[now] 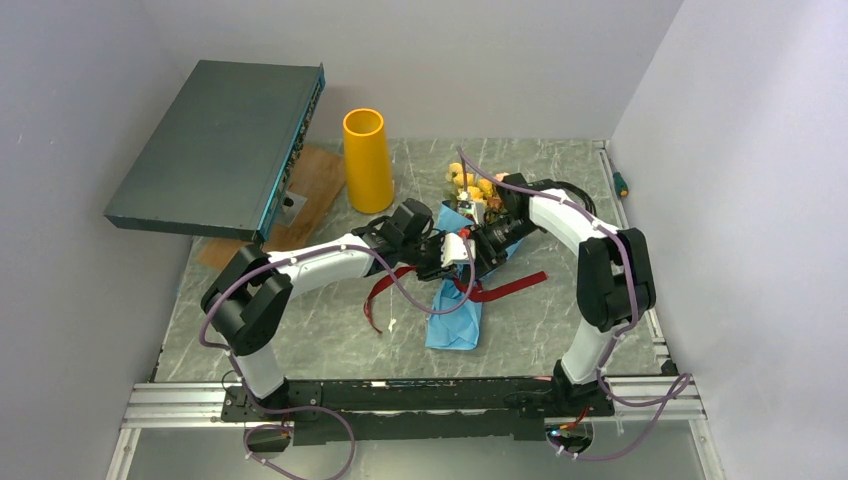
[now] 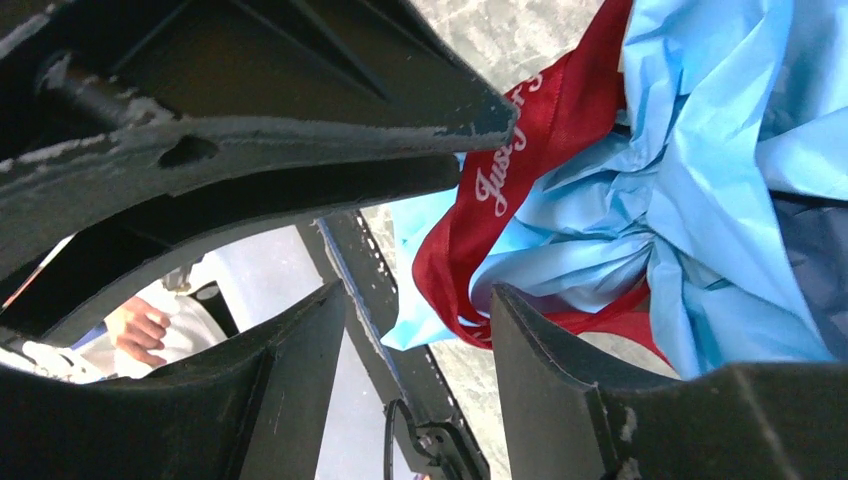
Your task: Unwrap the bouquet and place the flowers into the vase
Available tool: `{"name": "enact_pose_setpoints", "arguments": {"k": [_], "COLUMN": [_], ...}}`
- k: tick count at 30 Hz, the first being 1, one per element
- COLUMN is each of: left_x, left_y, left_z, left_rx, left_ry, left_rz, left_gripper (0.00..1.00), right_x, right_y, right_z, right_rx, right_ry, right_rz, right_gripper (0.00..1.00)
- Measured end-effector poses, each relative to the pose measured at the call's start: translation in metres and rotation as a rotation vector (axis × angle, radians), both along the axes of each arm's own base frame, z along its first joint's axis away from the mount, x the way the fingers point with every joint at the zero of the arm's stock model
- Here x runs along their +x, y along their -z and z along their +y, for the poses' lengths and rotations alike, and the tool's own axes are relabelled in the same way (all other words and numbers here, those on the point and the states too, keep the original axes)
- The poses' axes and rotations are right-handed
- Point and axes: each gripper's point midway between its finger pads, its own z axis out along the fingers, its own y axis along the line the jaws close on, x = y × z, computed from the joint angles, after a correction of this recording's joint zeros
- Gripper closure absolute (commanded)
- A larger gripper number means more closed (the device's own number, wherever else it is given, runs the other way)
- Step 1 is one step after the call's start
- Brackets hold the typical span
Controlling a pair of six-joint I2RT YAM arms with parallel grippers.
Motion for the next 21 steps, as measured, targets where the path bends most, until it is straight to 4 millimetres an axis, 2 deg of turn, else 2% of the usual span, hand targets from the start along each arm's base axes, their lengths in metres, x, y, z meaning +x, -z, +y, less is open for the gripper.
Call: {"name": "enact_pose_setpoints", "arguments": {"k": [7, 13, 17, 20, 21], "left_x": [0.000, 0.001, 0.002, 0.003, 0.004], "left_y": [0.000, 0.013, 0.029, 0.030, 0.031], "left_z": [0.000, -0.001, 0.001, 0.002, 0.002], "left_rx": [0.000, 0.018, 0.047, 0.054, 0.055], "left_ry": [-0.001, -0.002, -0.011, -0.027, -0.029], "left_rz": [-0.002, 0.015, 0.037, 0.041, 0.041], "left_gripper": [0.59, 0.60, 0.75, 0.96, 1.00], "right_x": [0.007, 0.001, -0.001, -0.001, -0.001], "right_y": [0.011, 0.026, 0.030, 0.031, 0.031], "right_z": [0.004, -0.001, -0.003, -0.003, -0.003], "right_rx": [-0.007, -0.042, -0.054, -0.060, -0.061], "right_ry": [0.009, 0.003, 0.003, 0.001, 0.001], "right_rz": [-0.012, 0.014, 0.019, 0.017, 0.016], "right_gripper": [0.52, 0.69, 0.83, 0.86, 0.87]}}
